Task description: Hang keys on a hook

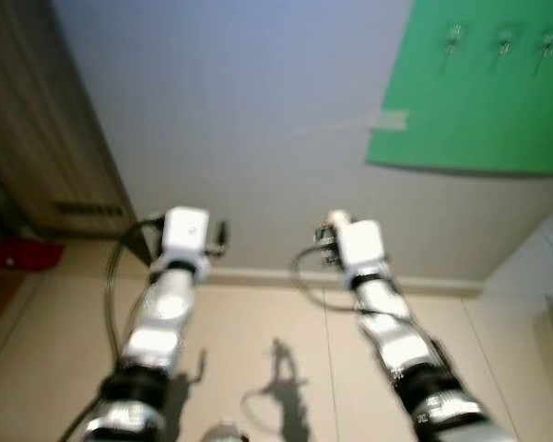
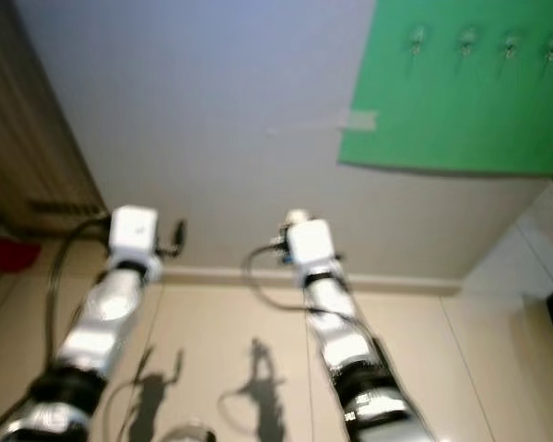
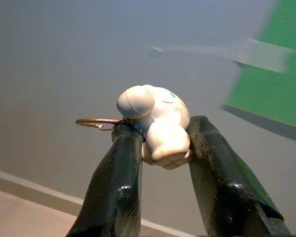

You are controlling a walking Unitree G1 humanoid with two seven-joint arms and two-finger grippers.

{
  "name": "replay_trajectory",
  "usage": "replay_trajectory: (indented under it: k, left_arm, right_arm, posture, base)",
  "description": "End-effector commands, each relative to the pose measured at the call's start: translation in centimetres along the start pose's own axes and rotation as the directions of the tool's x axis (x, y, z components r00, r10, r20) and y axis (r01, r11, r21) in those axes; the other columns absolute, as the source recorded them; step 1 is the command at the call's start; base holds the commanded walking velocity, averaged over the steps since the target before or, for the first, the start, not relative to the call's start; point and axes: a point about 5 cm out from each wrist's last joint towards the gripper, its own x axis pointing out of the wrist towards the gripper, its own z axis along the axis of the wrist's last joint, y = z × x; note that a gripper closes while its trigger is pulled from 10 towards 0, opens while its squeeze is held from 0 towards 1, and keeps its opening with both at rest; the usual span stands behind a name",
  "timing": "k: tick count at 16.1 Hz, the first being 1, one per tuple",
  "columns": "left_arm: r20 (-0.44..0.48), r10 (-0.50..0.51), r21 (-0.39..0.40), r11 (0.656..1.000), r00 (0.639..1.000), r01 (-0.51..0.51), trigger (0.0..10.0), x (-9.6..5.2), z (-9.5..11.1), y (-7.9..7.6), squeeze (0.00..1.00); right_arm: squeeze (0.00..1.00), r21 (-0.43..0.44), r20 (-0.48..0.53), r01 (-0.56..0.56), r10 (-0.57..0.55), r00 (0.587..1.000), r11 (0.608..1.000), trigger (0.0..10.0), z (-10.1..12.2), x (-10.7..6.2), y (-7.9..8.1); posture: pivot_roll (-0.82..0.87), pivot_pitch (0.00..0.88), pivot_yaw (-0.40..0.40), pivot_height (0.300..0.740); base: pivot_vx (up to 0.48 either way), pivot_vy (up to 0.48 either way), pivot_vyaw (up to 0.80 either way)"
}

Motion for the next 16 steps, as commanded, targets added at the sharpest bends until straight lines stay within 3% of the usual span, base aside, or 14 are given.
replay_trajectory:
  k: [1,5,6,11,16]
  left_arm:
    - [-0.004,-0.003,0.0,1.0,1.0,0.003,10.0,0.2,0.3,-0.6,0.0]
    - [-0.007,-0.006,0.022,1.0,1.0,0.006,10.0,0.4,0.3,-0.7,0.0]
    - [0.001,-0.017,0.026,1.0,1.0,0.017,10.0,0.4,0.4,-0.8,0.0]
    - [0.01,-0.068,0.007,0.998,0.998,0.068,10.0,0.5,0.7,-1.4,0.0]
    - [0.029,-0.124,-0.031,0.992,0.992,0.125,10.0,0.6,1.2,-1.6,0.0]
  right_arm:
    - [0.0,-0.013,-0.025,0.048,-0.049,0.998,0.999,0.0,-0.5,0.0,-1.1]
    - [0.0,-0.024,-0.028,0.047,-0.048,0.998,0.999,0.0,-0.6,-0.1,-1.2]
    - [0.0,-0.033,-0.053,0.07,-0.072,0.996,0.997,10.0,-0.8,0.0,-1.4]
    - [0.0,-0.057,-0.045,0.089,-0.091,0.995,0.994,10.0,-0.9,-0.2,-1.6]
    - [0.0,-0.092,-0.026,0.107,-0.11,0.994,0.99,10.0,-0.9,-0.3,-1.5]
  posture:
    - [0.01,0.0,-0.009,0.74]
    - [0.0,0.0,-0.002,0.74]
    - [-0.01,0.0,0.0,0.74]
    - [-0.02,0.0,0.007,0.74]
    - [-0.03,0.0,0.024,0.74]
  base:
    - [0.0,0.0,0.6]
    - [0.0,0.0,0.0]
    - [0.0,0.0,0.0]
    - [0.0,0.0,0.0]
    - [0.45,0.0,0.0]
